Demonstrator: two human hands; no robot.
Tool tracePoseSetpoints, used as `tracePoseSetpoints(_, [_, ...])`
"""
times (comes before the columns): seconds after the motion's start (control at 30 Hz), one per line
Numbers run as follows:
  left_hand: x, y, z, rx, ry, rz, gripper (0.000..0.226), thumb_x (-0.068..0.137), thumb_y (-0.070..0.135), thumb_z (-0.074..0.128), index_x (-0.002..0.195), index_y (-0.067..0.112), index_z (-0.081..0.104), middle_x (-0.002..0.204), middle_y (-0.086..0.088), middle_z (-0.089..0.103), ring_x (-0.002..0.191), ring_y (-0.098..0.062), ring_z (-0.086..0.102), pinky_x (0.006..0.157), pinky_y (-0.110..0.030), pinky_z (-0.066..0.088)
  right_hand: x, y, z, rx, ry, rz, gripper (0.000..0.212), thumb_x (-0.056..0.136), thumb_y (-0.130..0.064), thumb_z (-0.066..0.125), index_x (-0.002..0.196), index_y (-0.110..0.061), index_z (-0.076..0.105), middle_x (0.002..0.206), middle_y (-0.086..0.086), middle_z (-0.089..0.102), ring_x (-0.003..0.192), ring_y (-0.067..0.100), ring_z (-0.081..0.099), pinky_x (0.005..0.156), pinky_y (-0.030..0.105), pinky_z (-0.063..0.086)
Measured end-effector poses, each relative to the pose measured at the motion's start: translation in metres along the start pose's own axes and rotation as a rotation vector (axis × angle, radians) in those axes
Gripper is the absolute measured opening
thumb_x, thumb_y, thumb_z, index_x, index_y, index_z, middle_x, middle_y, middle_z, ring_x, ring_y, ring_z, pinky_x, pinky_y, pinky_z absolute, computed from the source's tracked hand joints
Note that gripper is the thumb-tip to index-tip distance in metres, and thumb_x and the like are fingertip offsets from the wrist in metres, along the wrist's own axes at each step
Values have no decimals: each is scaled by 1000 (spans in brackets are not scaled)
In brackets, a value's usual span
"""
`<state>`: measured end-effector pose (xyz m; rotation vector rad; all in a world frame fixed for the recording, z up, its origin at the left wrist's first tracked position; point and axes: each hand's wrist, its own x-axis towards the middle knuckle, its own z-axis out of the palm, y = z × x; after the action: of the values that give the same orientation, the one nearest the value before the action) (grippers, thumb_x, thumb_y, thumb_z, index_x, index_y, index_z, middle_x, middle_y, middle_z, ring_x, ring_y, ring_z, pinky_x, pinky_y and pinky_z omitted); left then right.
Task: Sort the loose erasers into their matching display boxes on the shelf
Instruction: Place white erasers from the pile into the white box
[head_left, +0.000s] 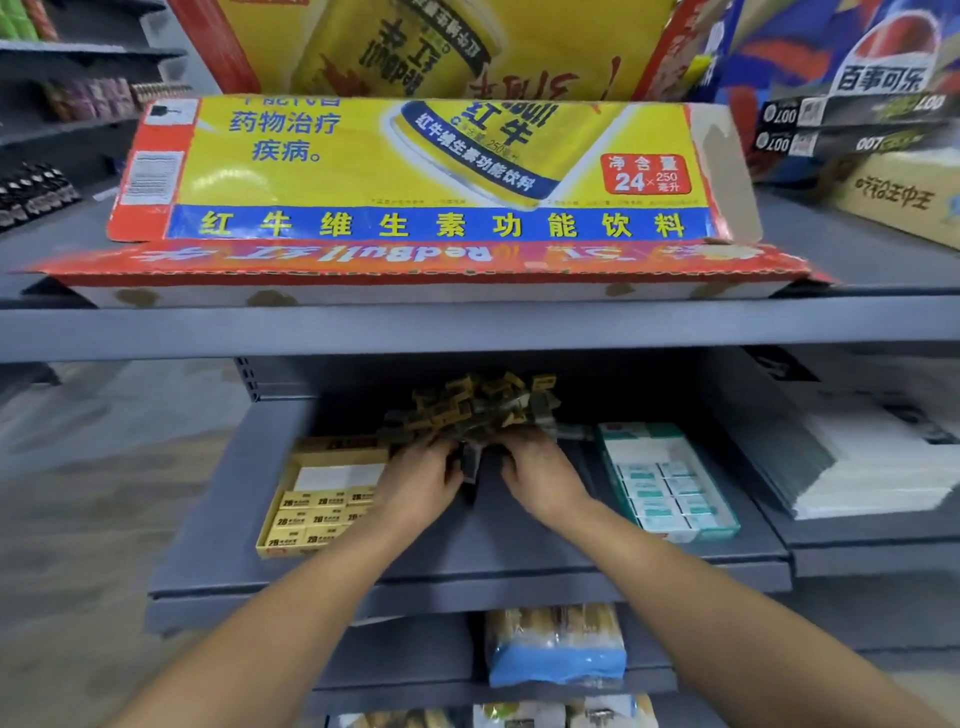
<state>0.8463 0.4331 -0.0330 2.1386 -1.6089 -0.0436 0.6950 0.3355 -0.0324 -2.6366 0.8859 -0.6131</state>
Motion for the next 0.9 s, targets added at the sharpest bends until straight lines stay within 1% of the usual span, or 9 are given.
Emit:
tracePoseSetpoints(0.07, [4, 6, 5, 40, -8, -19, 31, 91, 36, 54, 117, 21, 62, 112, -5, 67, 97, -26, 63, 76, -36, 53, -2, 5, -3, 2, 10, -1, 44, 82, 1, 53, 119, -17, 65, 118, 11, 67, 108, 32, 60, 86, 40, 52])
tracePoseSetpoints(0.17, [7, 11, 11, 87, -10, -50, 45, 87, 52, 57, 118, 20, 61, 114, -4, 65, 100, -25, 62, 78, -33, 51, -3, 12, -5, 1, 7, 6, 42, 82, -1, 54, 120, -14, 66, 120, 11, 66, 112, 31, 58, 90, 39, 51])
tracePoseSetpoints(0.27, [11, 13, 14, 148, -50, -102, 54, 82, 59, 60, 119, 19, 60, 117, -4, 63, 103, -25, 61, 82, -32, 49, -3, 17, -6, -18, -2, 22, 39, 83, -4, 55, 119, -14, 65, 120, 12, 65, 113, 31, 57, 90, 39, 50])
tracePoseSetpoints(0.33, [12, 13, 14, 178, -53, -117, 49, 84, 56, 61, 114, 17, 63, 114, -5, 65, 101, -24, 62, 82, -32, 49, -4, 19, -6, -18, -11, 29, 39, 83, -5, 55, 120, -14, 65, 121, 11, 65, 113, 31, 56, 91, 40, 50])
tracePoseSetpoints(0.43, [11, 11, 14, 169, -59, -108, 34, 87, 43, 62, 101, 13, 69, 105, -8, 68, 93, -26, 64, 76, -32, 51, -5, 18, -6, -11, -21, 29, 39, 83, -7, 55, 120, -14, 65, 122, 11, 65, 114, 31, 56, 92, 41, 50])
tracePoseSetpoints(0.67, [5, 3, 10, 80, -83, -91, 24, 85, 32, 65, 99, 13, 70, 106, -9, 66, 93, -27, 63, 78, -36, 51, -7, 13, -2, -7, -8, -6, 38, 84, -7, 54, 119, -15, 64, 120, 10, 64, 111, 32, 57, 90, 41, 50])
tracePoseSetpoints(0.73, [4, 1, 6, 50, -88, -78, 24, 83, 29, 66, 102, 14, 70, 109, -8, 66, 96, -27, 62, 79, -35, 51, -7, 11, -3, -7, 13, -14, 37, 85, -7, 54, 120, -15, 64, 119, 11, 64, 111, 32, 56, 90, 39, 50])
tracePoseSetpoints(0.8, [4, 1, -2, 4, -67, -57, 29, 84, 26, 66, 111, 17, 68, 117, -6, 64, 103, -26, 61, 82, -34, 50, -6, 8, -7, -4, 83, -17, 36, 84, -5, 56, 119, -11, 63, 117, 13, 64, 111, 33, 56, 89, 39, 50])
tracePoseSetpoints(0.9, [5, 2, -16, -55, 8, 0, 35, 87, 25, 65, 121, 17, 64, 130, -3, 55, 112, -26, 57, 91, -33, 48, 0, 4, -14, -8, 178, -22, 39, 83, -8, 60, 122, -6, 61, 119, 16, 63, 113, 36, 56, 91, 43, 51])
